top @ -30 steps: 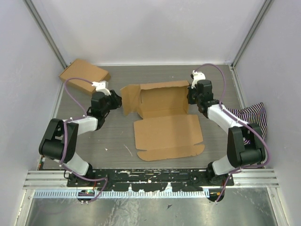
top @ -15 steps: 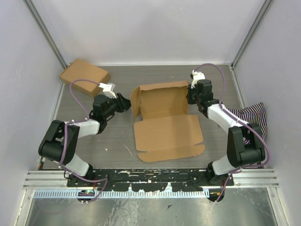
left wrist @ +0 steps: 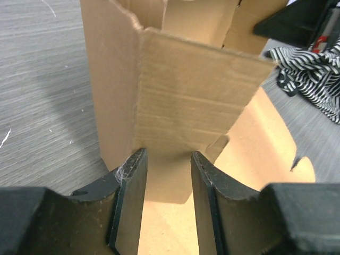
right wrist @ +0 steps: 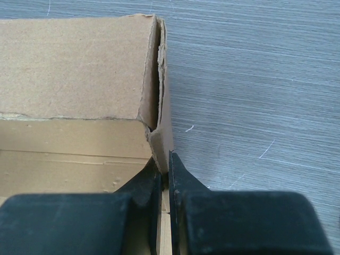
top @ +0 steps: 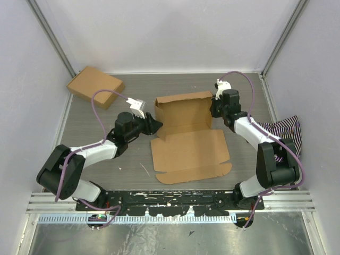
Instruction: Fold the paper box
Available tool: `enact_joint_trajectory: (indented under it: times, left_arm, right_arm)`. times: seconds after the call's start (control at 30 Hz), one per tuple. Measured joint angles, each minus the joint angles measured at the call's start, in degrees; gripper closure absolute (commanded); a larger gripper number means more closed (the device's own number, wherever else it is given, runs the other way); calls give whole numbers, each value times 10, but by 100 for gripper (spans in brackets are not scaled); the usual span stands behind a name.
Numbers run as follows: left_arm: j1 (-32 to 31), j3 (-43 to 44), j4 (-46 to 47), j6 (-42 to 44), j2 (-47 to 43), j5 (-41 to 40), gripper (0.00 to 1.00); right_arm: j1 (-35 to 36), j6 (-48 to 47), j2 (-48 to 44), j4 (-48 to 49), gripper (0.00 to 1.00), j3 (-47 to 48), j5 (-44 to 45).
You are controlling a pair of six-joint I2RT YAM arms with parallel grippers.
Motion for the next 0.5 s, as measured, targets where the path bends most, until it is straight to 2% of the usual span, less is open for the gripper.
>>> enact_joint_trajectory:
  times: [0.23, 0.5]
  left_arm:
    - [-9, 26, -28, 19, 48, -35, 55]
    - [-19, 49, -40, 34, 52, -95, 53]
  right_arm:
    - [0, 2, 0, 0, 98, 0, -9]
    - [0, 10, 0, -3, 98, 0, -29]
